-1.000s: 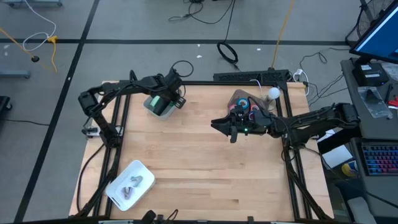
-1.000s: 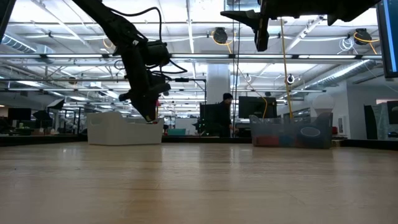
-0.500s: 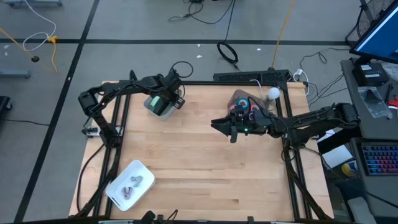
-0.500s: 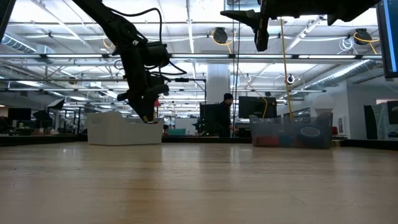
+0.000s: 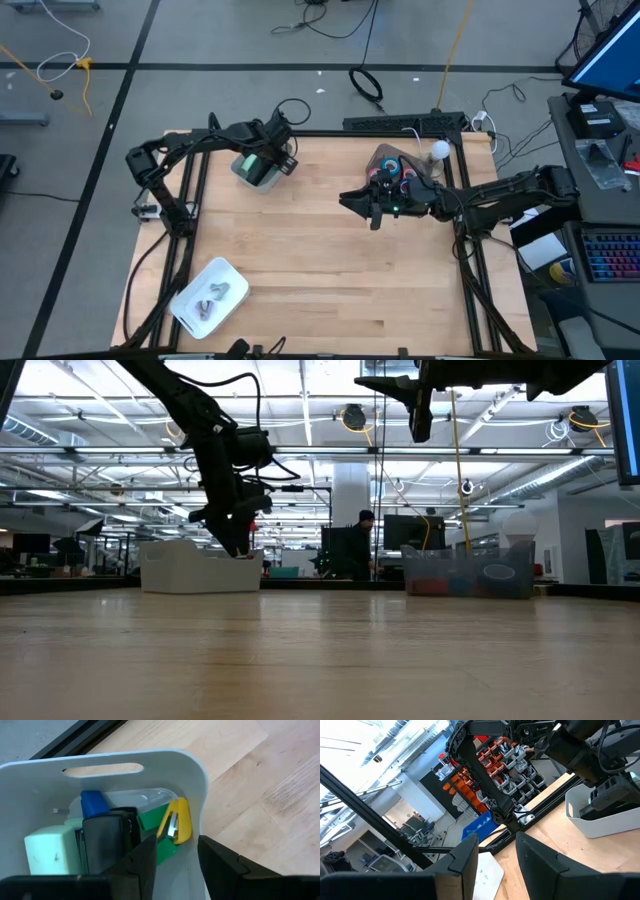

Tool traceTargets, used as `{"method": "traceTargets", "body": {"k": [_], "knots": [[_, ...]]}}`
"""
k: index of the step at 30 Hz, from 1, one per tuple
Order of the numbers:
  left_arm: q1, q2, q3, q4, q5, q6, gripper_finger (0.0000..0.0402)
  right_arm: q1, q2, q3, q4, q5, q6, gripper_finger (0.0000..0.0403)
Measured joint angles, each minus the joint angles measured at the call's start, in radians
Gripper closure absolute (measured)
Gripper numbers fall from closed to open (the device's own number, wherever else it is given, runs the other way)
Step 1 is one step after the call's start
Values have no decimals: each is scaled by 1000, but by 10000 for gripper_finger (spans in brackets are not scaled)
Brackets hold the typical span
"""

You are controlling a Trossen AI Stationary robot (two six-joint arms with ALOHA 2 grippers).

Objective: Pick and place Stapler, Stapler remover, tape
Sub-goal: Put the small yellow stapler into the gray bin, then return to Home Position

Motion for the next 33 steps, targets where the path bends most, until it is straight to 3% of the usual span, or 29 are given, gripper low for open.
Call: {"method": "traceTargets", "body": {"k": [6, 12, 15, 26, 33], "knots": [[1, -25, -1, 12, 54, -3, 256, 0, 0, 0, 2, -5, 0, 277], [-10, -151, -1, -38, 293, 15, 256, 0, -26, -1, -10, -140, -74, 277], [-36, -244, -1, -96, 349, 16, 256, -1, -37, -1, -50, -180, -84, 277], [-229, -658, -1, -241, 261, 3, 256, -3, -49, -1, -277, -180, -105, 277], [-385, -852, -1, -267, 159, -76, 256, -3, -49, -1, -293, -177, -108, 277]]}}
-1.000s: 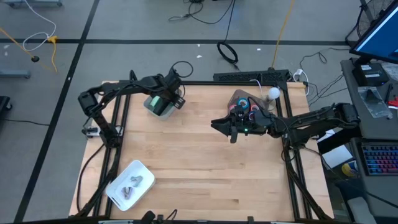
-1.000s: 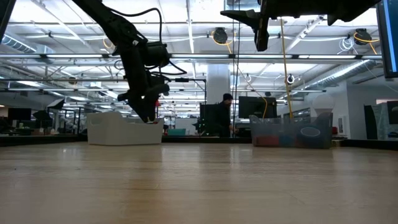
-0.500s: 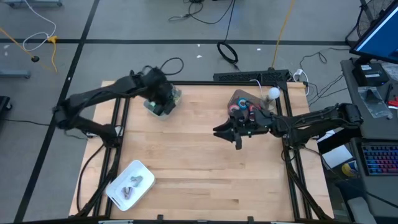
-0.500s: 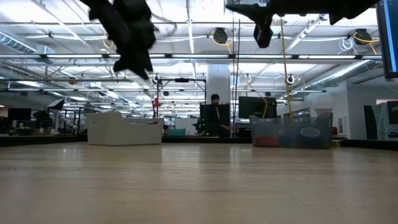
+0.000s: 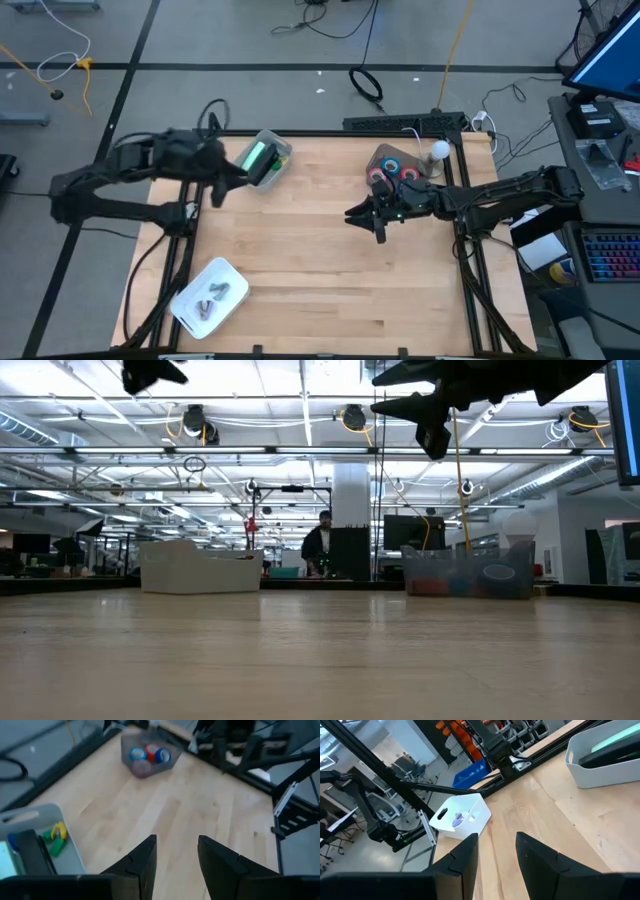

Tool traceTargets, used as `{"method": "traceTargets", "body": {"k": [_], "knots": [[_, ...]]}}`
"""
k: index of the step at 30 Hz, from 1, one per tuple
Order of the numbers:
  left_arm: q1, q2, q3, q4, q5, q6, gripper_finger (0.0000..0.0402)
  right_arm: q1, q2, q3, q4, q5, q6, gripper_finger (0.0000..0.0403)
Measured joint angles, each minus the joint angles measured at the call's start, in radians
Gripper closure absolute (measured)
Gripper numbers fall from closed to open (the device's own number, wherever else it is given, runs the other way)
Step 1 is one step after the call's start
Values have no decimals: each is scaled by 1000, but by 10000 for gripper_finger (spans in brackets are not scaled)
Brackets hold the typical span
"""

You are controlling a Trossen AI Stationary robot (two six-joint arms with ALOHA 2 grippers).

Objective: Pick and place Stapler, Stapler remover, tape
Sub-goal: Return to Home Position

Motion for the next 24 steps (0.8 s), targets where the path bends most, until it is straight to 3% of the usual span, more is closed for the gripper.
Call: {"method": "traceTargets", "body": {"k": [8, 16, 24], "knots": [[-209, -130, -45, 84, -198, -31, 256, 0, 0, 0, 0, 1, -17, 277], [-343, -268, -327, 333, -216, -24, 256, -2, 0, 0, -9, 2, -119, 277], [-360, -432, -544, 404, -221, -90, 256, -27, 0, 0, -83, -1, -128, 277]]}}
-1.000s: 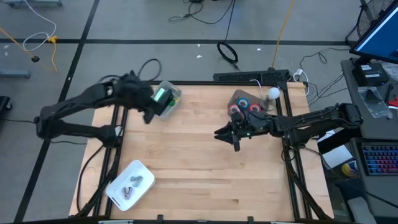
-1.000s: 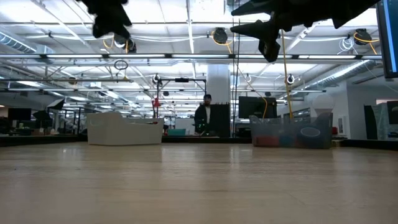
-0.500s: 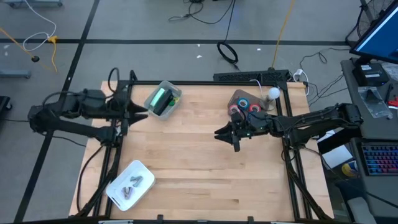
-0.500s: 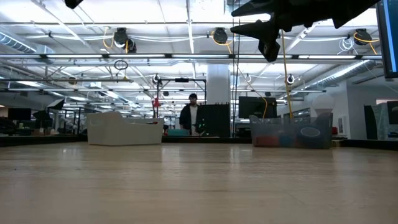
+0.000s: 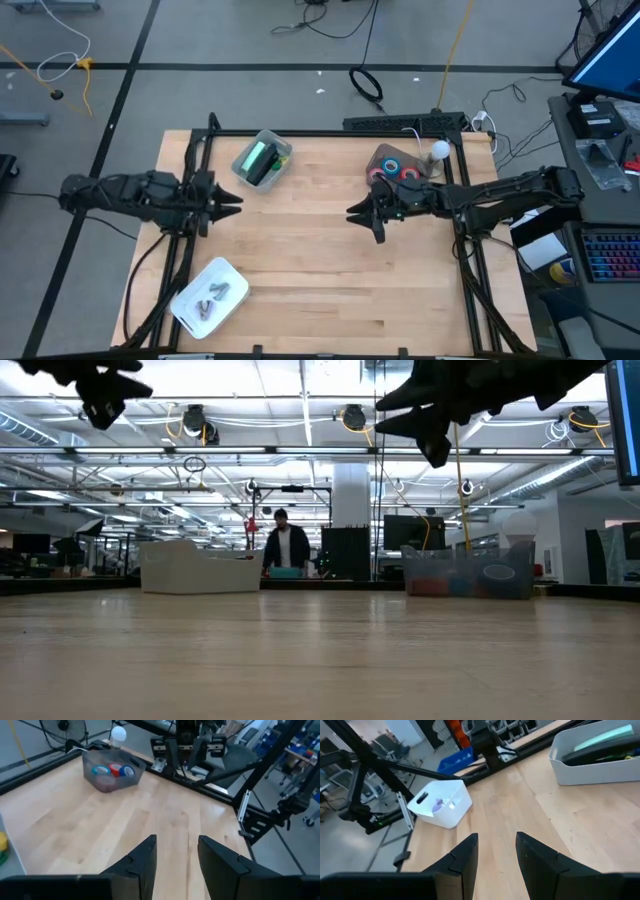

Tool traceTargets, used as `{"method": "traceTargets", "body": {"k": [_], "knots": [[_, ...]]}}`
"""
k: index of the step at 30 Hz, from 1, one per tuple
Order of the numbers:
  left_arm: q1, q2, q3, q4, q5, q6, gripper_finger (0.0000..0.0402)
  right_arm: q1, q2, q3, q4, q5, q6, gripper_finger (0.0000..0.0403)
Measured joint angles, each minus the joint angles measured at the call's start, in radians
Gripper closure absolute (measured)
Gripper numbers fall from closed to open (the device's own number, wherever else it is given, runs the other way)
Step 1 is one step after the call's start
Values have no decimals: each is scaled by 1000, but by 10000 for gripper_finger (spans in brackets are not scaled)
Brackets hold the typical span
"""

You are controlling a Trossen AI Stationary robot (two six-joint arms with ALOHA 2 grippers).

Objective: Pick and place Stapler, Stapler remover, tape
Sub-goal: Return to Home Position

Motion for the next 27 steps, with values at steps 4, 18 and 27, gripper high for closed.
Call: {"method": "traceTargets", "body": {"k": [4, 18, 27], "knots": [[0, -106, -74, 7, -20, -12, 256, 0, -7, 0, -17, -2, -39, 277], [-1, -408, -243, 12, 14, 56, 256, 1, -312, -247, 116, 52, -123, 277], [-3, -401, -273, -48, 38, 55, 256, 0, -603, -556, 351, 52, -44, 277]]}}
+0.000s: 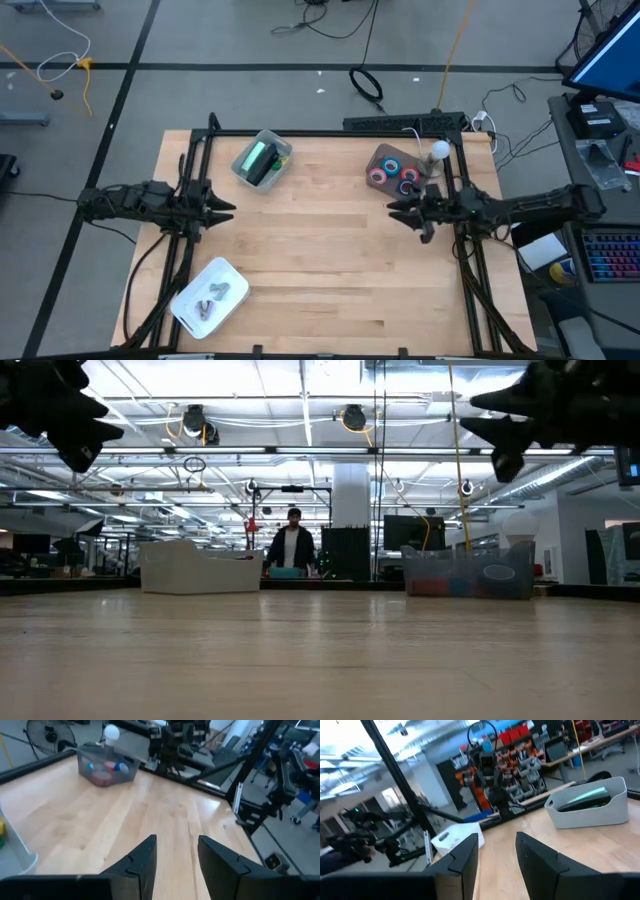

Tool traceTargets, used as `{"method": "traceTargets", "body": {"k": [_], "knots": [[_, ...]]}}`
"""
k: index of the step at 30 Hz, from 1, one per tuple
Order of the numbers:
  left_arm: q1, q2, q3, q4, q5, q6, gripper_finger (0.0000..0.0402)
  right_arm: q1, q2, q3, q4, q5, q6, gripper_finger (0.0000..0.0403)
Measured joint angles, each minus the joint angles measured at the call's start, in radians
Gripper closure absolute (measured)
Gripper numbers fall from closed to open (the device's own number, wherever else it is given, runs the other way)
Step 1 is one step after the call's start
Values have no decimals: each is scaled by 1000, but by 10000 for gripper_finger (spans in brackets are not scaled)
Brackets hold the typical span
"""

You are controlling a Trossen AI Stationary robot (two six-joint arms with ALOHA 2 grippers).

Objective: Pick and place Stapler, Stapler remover, tape
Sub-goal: Return to Home Position

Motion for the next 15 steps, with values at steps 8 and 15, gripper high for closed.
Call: {"method": "traceTargets", "body": {"k": [8, 15], "knots": [[0, 1, 0, -56, 16, 21, 256, 0, -292, -52, -187, -1, 12, 277], [0, 1, 0, -49, 37, 18, 256, 0, -549, 24, -648, 3, 30, 277]]}}
